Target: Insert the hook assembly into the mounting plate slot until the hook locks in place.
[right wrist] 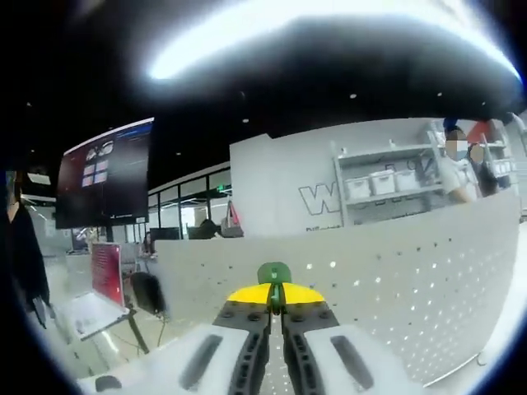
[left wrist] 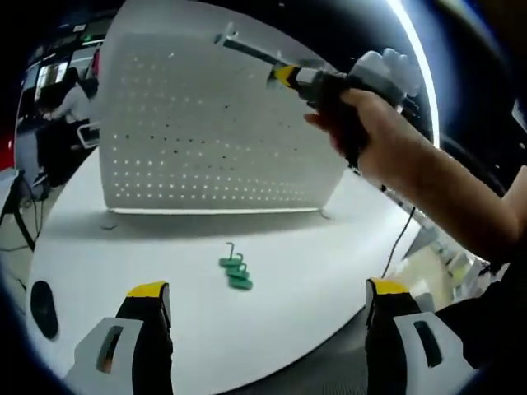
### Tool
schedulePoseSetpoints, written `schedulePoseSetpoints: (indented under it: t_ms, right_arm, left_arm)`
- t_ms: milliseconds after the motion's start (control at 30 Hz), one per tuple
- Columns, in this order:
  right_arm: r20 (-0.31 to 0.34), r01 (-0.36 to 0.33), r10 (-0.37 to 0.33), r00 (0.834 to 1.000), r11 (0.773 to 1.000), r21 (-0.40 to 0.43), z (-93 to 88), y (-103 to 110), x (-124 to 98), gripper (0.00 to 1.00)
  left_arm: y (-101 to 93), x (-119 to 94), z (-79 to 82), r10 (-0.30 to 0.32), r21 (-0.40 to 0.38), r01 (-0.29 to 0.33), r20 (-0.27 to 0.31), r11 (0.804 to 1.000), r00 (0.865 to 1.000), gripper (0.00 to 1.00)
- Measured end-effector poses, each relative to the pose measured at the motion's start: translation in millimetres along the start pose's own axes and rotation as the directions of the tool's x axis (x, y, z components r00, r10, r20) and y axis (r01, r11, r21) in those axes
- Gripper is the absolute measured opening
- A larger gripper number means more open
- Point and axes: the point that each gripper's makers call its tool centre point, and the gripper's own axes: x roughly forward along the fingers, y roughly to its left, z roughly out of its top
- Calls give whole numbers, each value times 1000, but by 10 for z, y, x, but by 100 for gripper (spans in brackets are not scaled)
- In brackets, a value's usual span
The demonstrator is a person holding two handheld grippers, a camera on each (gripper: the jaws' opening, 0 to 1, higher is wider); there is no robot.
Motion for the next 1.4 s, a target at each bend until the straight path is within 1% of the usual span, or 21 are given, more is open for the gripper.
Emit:
schedulePoseSetpoints:
  t_ms: [167, 267, 300, 333, 367, 433, 533, 600, 667, 800, 867, 967, 1033, 1100, 1233, 1267, 1300, 1367, 1400]
  right_arm:
    - [-14, 30, -30, 999, 999, 24, -39, -96, 183, 0]
    - [-21, 50, -49, 999, 998, 44, -64, -160, 224, 0]
    - [-21, 53, -53, 998, 997, 48, -69, -170, 240, 0]
    - [-23, 49, -48, 999, 998, 41, -87, -158, 270, 0]
    - [-27, 42, -42, 999, 999, 2, -111, -150, 296, 0]
    - [-31, 50, -50, 998, 999, 7, -145, -168, 324, 0]
    - [-22, 70, -69, 997, 997, 15, -135, -210, 346, 0]
    - [-13, 69, -69, 998, 998, -11, -124, -186, 354, 0]
    - [-6, 76, -76, 997, 997, -16, -124, -184, 346, 0]
    - [1, 84, -84, 996, 996, -3, -150, -182, 366, 0]
    - [2, 92, -92, 996, 996, 11, -158, -197, 392, 0]
    - [4, 103, -103, 995, 993, 54, -196, -227, 427, 0]
    - [4, 111, -111, 994, 993, 47, -199, -244, 439, 0]
    - [11, 109, -110, 994, 992, 59, -188, -241, 442, 0]
    - [12, 117, -117, 993, 993, 34, -223, -239, 459, 0]
    - [16, 120, -121, 992, 991, 54, -213, -246, 457, 0]
    - [9, 126, -128, 992, 986, 105, -221, -247, 456, 0]
    - [6, 137, -138, 990, 987, 85, -213, -248, 465, 0]
    - [6, 149, -150, 989, 987, 54, -219, -243, 471, 0]
  left_arm:
    - [40, -23, -29, 11, -16, -11, -4, 1000, 1000, 98]
    - [53, -25, -21, 13, -19, -13, -1, 1000, 1000, 98]
    - [87, -14, -27, 16, -23, -16, 0, 1000, 1000, 98]
    - [114, -11, -44, 19, -32, -19, -7, 999, 1000, 98]
    - [139, -19, -58, 23, -39, -23, -11, 999, 1000, 97]
    - [166, -47, -61, 31, -41, -31, -9, 999, 999, 97]
    - [206, -66, -66, 41, -44, -41, -8, 998, 999, 97]
    - [221, -66, -64, 43, -52, -43, -8, 998, 999, 97]
    - [218, -61, -63, 40, -55, -40, -12, 998, 999, 97]
    - [225, -65, -64, 49, -34, -50, -16, 998, 999, 97]
    - [224, -74, -79, 47, -41, -48, -18, 998, 999, 97]
    - [267, -75, -136, 54, -55, -55, -29, 997, 998, 96]
    - [289, -70, -149, 56, -65, -57, -29, 996, 998, 96]
    - [296, -64, -136, 55, -82, -57, -22, 995, 998, 96]
    - [293, -46, -120, 53, -80, -54, -20, 995, 998, 95]
    - [297, -41, -117, 53, -80, -54, -20, 995, 998, 95]
    - [299, -35, -115, 51, -81, -53, -20, 995, 998, 95]
    - [291, -18, -127, 43, -79, -45, -26, 996, 999, 95]
    - [287, -10, -131, 40, -78, -43, -28, 996, 999, 95]
